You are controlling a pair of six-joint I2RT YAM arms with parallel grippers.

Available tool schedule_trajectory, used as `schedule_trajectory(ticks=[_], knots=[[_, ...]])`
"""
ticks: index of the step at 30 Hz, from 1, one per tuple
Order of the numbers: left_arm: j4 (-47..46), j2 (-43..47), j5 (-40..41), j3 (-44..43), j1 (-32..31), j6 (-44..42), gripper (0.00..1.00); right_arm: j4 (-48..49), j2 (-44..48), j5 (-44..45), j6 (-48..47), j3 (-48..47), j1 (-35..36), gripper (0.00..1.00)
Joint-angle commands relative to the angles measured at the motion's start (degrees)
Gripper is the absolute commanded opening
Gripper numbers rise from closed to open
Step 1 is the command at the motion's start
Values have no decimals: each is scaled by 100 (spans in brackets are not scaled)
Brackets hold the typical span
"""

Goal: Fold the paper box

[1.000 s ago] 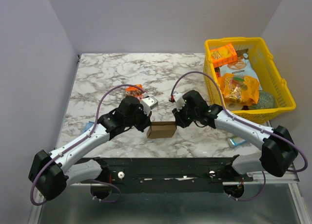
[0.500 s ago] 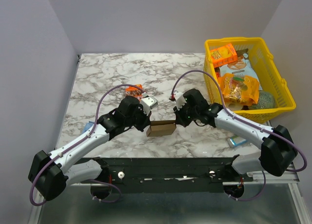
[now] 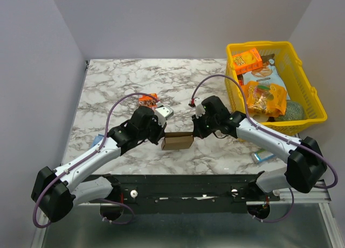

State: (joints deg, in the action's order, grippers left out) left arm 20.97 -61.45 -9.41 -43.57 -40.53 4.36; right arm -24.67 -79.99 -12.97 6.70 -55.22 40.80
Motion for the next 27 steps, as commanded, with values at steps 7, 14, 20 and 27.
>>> schedule_trajectory(ticks=[7, 14, 20, 27], knots=[[-23, -165, 115, -37, -60, 109, 0, 137, -140, 181, 727, -349, 165, 1], [-75, -26, -313, 33, -60, -40, 0, 93, 272, 401, 28, -147, 192, 41], [-128, 150, -860, 77, -60, -243, 0, 453, 1309, -335, -1545, 327, 192, 77], [-216, 309, -1467, 130, -51, -357, 0, 805, 1433, -997, -2427, 626, 499, 88]])
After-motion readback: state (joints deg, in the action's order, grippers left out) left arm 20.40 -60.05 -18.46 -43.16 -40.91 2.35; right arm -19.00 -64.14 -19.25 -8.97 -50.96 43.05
